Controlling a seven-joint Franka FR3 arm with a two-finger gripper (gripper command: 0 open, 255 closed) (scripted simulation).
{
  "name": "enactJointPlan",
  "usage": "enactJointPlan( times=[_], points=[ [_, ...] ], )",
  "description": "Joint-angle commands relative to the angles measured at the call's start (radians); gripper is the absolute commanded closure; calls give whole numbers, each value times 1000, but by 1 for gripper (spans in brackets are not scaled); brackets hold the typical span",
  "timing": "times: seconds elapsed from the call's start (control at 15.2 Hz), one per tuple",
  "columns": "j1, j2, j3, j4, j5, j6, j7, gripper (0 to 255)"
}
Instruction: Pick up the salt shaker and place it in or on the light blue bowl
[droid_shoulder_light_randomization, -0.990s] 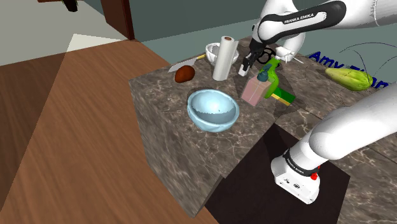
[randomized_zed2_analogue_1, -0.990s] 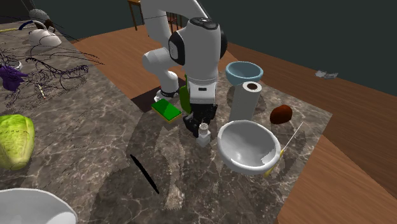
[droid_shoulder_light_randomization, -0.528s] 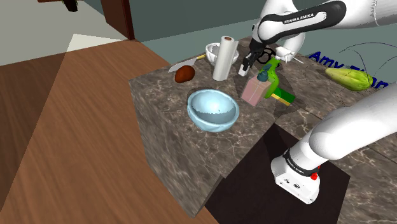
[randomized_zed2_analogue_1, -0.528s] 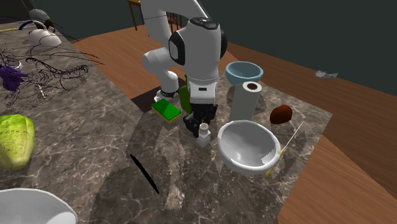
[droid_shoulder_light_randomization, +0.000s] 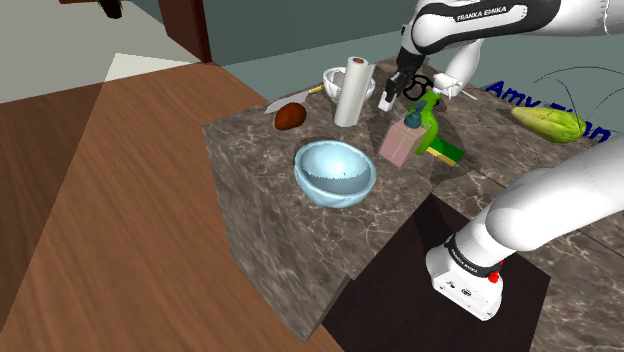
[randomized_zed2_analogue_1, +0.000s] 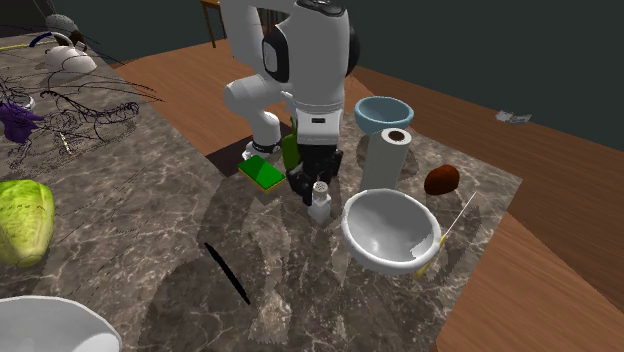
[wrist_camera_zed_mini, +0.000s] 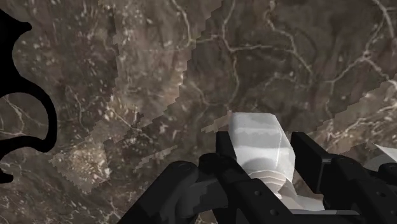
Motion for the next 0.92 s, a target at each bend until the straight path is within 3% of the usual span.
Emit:
enactJointPlan(
  times=[0.0, 0.86],
  points=[
    [1, -7, 2, 21, 1, -29, -2, 255],
    [5, -35, 12, 170, 9, -206, -14, 255]
  ],
)
